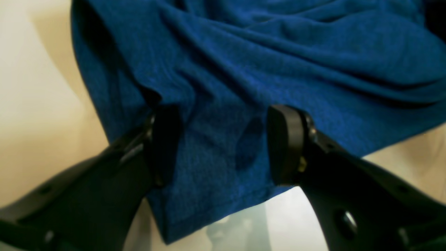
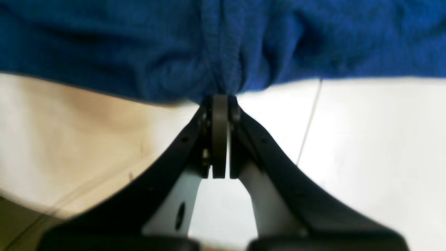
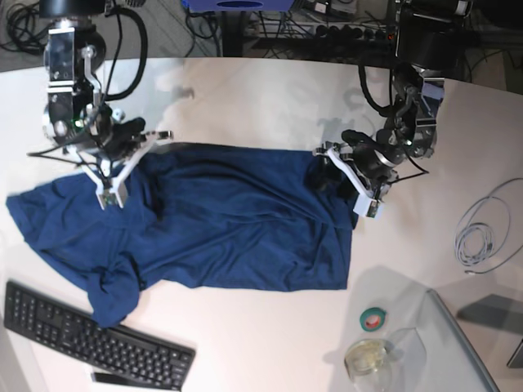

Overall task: Layout the t-shirt on the table in an organized manner, then fold the t-shirt properly
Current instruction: 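Grasp the shirt edges with both grippers and pull them apart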

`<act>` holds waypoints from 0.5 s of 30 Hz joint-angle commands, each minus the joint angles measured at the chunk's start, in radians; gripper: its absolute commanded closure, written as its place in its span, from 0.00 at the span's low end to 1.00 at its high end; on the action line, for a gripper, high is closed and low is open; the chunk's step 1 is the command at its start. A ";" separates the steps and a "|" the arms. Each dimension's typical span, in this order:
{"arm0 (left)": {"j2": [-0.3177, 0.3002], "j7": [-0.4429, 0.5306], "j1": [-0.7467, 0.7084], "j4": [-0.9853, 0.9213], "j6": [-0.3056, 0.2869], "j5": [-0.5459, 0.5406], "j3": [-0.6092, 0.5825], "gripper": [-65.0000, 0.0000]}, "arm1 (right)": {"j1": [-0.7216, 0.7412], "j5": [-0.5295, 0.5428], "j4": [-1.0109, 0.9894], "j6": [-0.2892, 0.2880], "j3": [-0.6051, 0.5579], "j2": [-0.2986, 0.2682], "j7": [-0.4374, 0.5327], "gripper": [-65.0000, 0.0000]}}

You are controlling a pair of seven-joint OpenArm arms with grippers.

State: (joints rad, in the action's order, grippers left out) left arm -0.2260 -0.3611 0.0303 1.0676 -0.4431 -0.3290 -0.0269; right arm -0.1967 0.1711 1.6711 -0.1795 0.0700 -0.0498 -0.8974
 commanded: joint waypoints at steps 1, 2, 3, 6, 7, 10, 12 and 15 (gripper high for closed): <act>-0.014 -0.054 -0.002 0.000 0.022 0.026 0.002 0.41 | -0.002 0.003 0.057 -0.001 0.006 -0.008 0.007 1.00; -0.020 -0.054 -0.002 0.000 0.022 0.028 0.002 0.41 | -0.022 0.005 0.088 -0.001 0.026 -0.015 -0.007 1.00; -0.028 -0.054 -0.002 0.000 0.022 0.024 0.002 0.41 | -0.039 0.006 0.117 -0.002 0.047 -0.017 -0.019 1.00; -0.042 -0.054 -0.003 0.000 0.022 0.024 0.003 0.41 | -0.076 0.006 0.174 -0.004 0.089 -0.020 -0.058 1.00; -0.046 -0.054 -0.003 0.000 0.022 0.024 0.003 0.41 | -0.085 0.006 0.188 -0.004 0.101 -0.020 -0.067 1.00; -0.048 -0.054 0.003 0.003 0.022 0.024 0.003 0.41 | -0.111 0.006 0.219 -0.004 0.123 -0.034 -0.095 1.00; -0.048 -0.057 0.004 0.003 0.022 0.024 0.003 0.41 | -0.129 0.006 0.238 -0.004 0.121 -0.048 -0.124 1.00; -0.048 -0.057 0.004 0.003 0.022 0.024 0.003 0.41 | -0.157 0.003 0.291 -0.004 0.127 -0.055 -0.176 1.00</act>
State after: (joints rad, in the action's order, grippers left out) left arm -0.2634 -0.3729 0.0334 1.0695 -0.4419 -0.3256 -0.0257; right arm -0.3557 0.1707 1.9430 -0.1825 0.1947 -0.1001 -1.0801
